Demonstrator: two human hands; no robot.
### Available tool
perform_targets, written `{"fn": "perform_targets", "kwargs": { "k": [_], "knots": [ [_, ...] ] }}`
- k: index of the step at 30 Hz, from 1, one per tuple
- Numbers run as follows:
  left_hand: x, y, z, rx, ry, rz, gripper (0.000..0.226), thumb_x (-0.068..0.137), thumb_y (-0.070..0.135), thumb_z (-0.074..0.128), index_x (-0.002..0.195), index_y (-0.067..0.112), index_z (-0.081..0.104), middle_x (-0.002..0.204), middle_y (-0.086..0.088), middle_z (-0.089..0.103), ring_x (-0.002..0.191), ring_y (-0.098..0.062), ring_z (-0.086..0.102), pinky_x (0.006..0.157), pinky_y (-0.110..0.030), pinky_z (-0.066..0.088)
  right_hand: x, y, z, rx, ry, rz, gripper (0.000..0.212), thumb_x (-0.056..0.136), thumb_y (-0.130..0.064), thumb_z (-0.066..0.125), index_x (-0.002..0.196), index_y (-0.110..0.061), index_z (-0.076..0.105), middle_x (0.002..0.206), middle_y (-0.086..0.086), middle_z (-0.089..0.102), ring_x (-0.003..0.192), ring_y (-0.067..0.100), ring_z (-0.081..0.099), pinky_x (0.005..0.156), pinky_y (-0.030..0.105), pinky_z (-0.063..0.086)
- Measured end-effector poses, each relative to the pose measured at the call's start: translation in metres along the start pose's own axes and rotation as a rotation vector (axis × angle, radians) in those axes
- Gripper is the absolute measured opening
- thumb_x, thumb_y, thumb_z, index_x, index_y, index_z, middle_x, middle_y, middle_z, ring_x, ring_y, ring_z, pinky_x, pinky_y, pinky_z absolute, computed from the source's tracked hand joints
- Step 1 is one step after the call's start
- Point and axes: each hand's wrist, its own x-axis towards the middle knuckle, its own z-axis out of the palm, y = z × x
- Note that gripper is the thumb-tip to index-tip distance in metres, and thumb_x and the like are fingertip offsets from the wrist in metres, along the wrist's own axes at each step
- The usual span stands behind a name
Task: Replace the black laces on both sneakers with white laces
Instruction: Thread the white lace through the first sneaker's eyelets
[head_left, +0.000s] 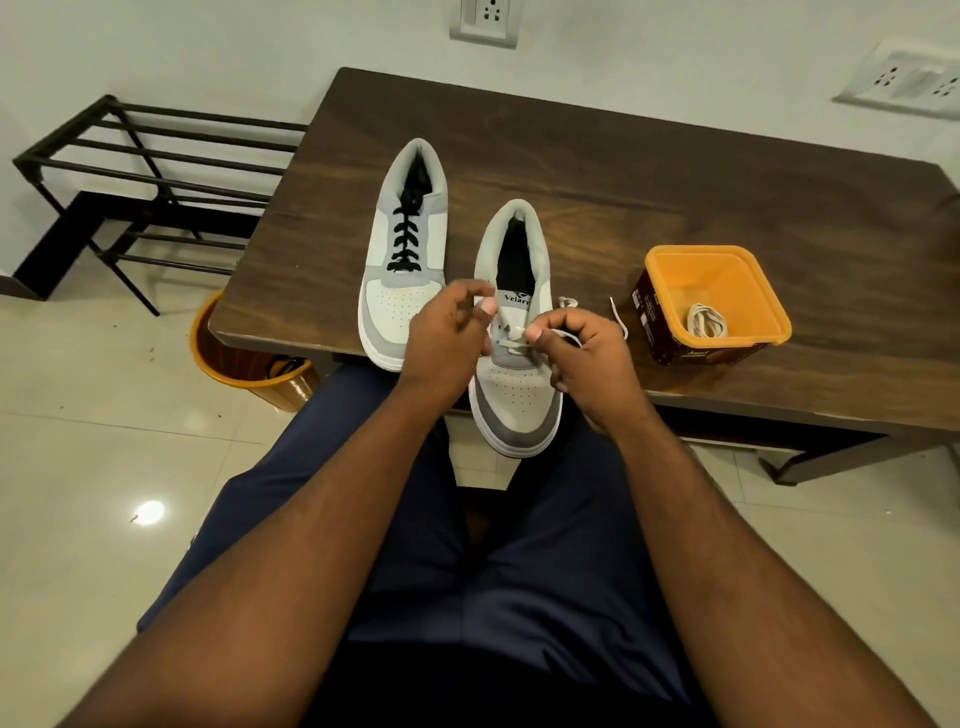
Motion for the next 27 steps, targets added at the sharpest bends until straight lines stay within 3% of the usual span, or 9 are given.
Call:
{"fn": "perform_targets", "kwargs": {
  "k": [1, 2, 4, 7, 14, 18, 21, 25, 27],
  "knots": [
    [0.005, -0.006, 0.003, 0.076, 0.102, -0.019, 0.008, 0.096, 0.03, 0.059, 0.095, 0.022, 0.063, 0.068, 0.006, 0.059, 0.057, -0.002, 0.054, 0.06, -0.032, 0.049, 0.003, 0.003, 0.0, -0.023, 0.046, -0.009, 0.011, 0.092, -0.008, 0.062, 0.083, -0.011, 0.066, 0.063, -0.009, 0.06, 0.047, 0.0, 0.046, 0.043, 0.015, 0.036],
    [0.008, -0.008, 0.006, 0.111, 0.176, -0.066, 0.017, 0.092, 0.033, 0.065, 0.081, 0.021, 0.06, 0.065, 0.008, 0.057, 0.059, -0.005, 0.053, 0.062, -0.035, 0.051, 0.005, 0.006, 0.001, -0.063, 0.077, -0.035, 0.011, 0.093, -0.008, 0.061, 0.084, -0.012, 0.067, 0.068, -0.01, 0.061, 0.052, -0.002, 0.051, 0.048, 0.014, 0.04],
    [0.013, -0.015, 0.012, 0.093, 0.205, -0.137, 0.032, 0.082, 0.042, 0.072, 0.073, 0.015, 0.058, 0.063, 0.003, 0.061, 0.061, -0.015, 0.06, 0.065, -0.041, 0.057, 0.011, 0.012, 0.005, -0.175, 0.112, -0.093, 0.01, 0.093, -0.009, 0.06, 0.088, -0.013, 0.067, 0.08, -0.006, 0.065, 0.07, 0.0, 0.059, 0.064, 0.02, 0.05],
    [0.013, -0.017, 0.017, 0.131, 0.174, -0.134, 0.029, 0.08, 0.04, 0.073, 0.075, 0.011, 0.067, 0.066, -0.001, 0.069, 0.065, -0.018, 0.067, 0.069, -0.042, 0.057, 0.019, 0.018, 0.01, -0.365, 0.163, -0.158, 0.01, 0.093, -0.01, 0.058, 0.091, -0.01, 0.068, 0.092, 0.001, 0.063, 0.087, 0.013, 0.059, 0.079, 0.031, 0.05],
    [0.01, -0.02, 0.01, -0.049, 0.118, -0.135, 0.016, 0.087, 0.019, 0.071, 0.078, 0.008, 0.077, 0.068, -0.01, 0.072, 0.062, -0.017, 0.065, 0.067, -0.04, 0.058, 0.029, 0.019, 0.021, -0.638, 0.096, -0.3, 0.012, 0.093, -0.011, 0.054, 0.093, -0.007, 0.066, 0.093, 0.002, 0.057, 0.084, 0.012, 0.051, 0.073, 0.025, 0.039],
    [0.009, -0.024, 0.007, -0.122, 0.084, -0.147, 0.011, 0.09, 0.017, 0.069, 0.088, 0.009, 0.077, 0.075, -0.011, 0.073, 0.065, -0.014, 0.064, 0.067, -0.034, 0.056, 0.034, 0.022, 0.021, -0.63, 0.077, -0.302, 0.011, 0.091, -0.008, 0.055, 0.09, -0.006, 0.066, 0.089, -0.001, 0.053, 0.081, 0.013, 0.051, 0.072, 0.024, 0.038],
    [0.003, -0.03, 0.007, -0.157, 0.071, -0.157, 0.015, 0.091, 0.006, 0.065, 0.103, 0.006, 0.074, 0.091, -0.006, 0.074, 0.079, -0.01, 0.068, 0.076, -0.025, 0.057, 0.036, 0.027, 0.021, -0.628, 0.07, -0.303, 0.01, 0.09, -0.006, 0.055, 0.087, -0.006, 0.065, 0.088, 0.001, 0.053, 0.081, 0.016, 0.052, 0.072, 0.026, 0.04],
    [-0.003, -0.037, 0.009, -0.113, 0.081, -0.11, 0.02, 0.088, 0.002, 0.067, 0.106, 0.007, 0.074, 0.099, -0.004, 0.074, 0.094, -0.014, 0.07, 0.089, -0.029, 0.056, 0.037, 0.032, 0.023, -0.437, 0.074, -0.213, 0.011, 0.091, -0.006, 0.056, 0.086, -0.008, 0.066, 0.086, -0.002, 0.055, 0.075, 0.003, 0.05, 0.069, 0.013, 0.039],
    [-0.003, -0.036, 0.01, -0.143, 0.097, -0.122, 0.02, 0.087, 0.002, 0.069, 0.106, 0.008, 0.074, 0.099, -0.004, 0.074, 0.095, -0.014, 0.07, 0.089, -0.03, 0.056, 0.038, 0.034, 0.024, -0.378, 0.045, -0.177, 0.013, 0.093, -0.008, 0.055, 0.084, -0.009, 0.065, 0.081, -0.003, 0.056, 0.072, 0.002, 0.05, 0.068, 0.015, 0.038]
  ]
}}
